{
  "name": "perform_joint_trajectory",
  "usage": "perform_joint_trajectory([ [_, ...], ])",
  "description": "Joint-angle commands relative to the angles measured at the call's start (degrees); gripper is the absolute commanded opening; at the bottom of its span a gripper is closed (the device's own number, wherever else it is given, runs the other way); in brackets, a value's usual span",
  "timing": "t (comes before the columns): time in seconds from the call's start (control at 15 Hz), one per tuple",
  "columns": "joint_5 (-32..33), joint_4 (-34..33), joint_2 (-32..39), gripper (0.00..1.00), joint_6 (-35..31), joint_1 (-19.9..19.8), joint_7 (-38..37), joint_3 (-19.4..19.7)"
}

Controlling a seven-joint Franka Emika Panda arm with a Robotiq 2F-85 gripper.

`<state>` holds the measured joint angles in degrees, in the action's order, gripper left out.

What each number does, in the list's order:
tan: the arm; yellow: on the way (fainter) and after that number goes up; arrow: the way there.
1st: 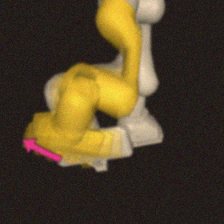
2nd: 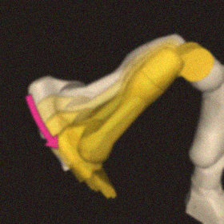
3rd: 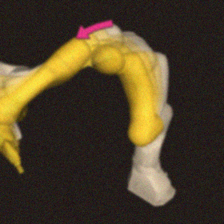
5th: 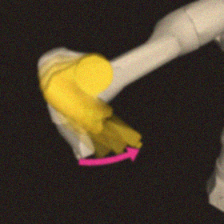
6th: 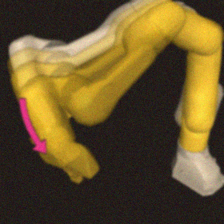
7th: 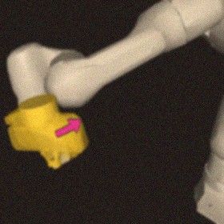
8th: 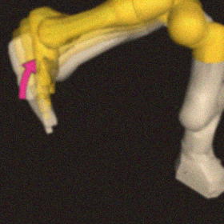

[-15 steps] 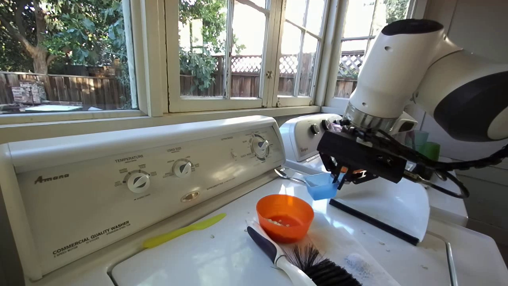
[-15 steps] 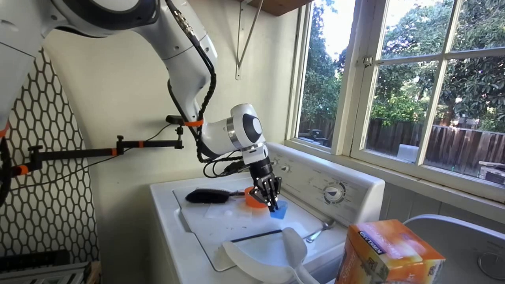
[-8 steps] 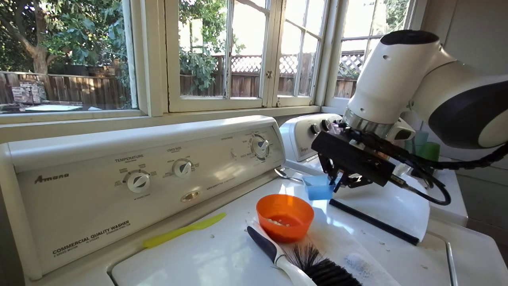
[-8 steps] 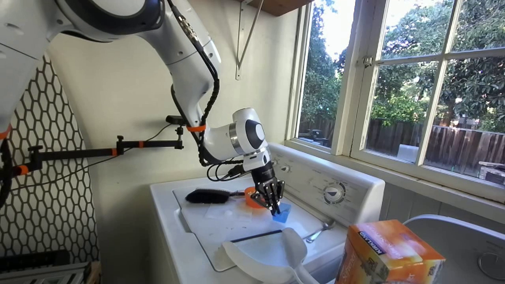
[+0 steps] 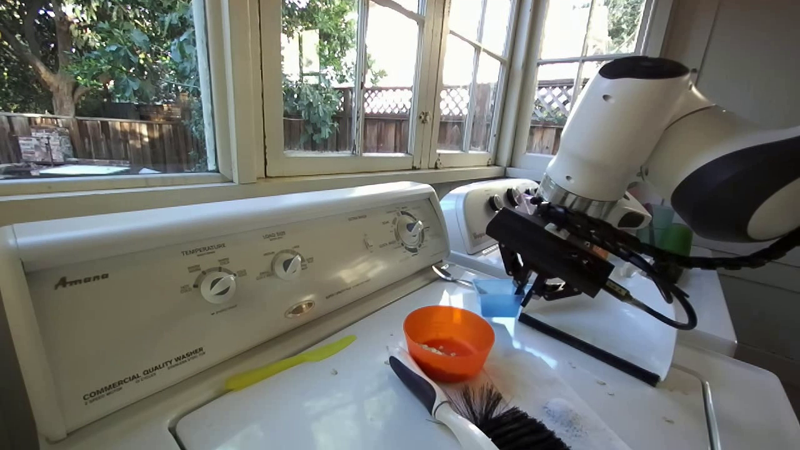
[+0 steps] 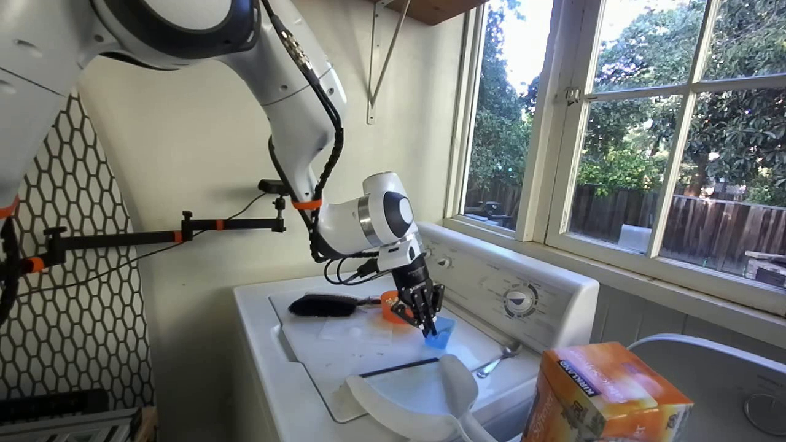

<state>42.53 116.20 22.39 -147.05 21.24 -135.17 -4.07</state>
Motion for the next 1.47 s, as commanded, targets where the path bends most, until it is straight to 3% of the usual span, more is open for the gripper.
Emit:
perform_joint_trajectory([
  [0.0,1.11,0.54,0.44,0.03,-2.28,0.89,-3.00,1.06],
  [0.53,1.56,0.17,1.13,0.03,-1.68,1.54,-3.29,1.21],
  [0.67,2.12,0.19,0.86,0.39,-1.47,1.75,-3.57,1.34],
  [1.2,7.44,-0.01,-1.09,0.97,-0.36,2.58,-7.21,2.13],
  [1.4,9.43,0.53,-2.62,1.00,-0.34,1.90,-7.13,1.13],
])
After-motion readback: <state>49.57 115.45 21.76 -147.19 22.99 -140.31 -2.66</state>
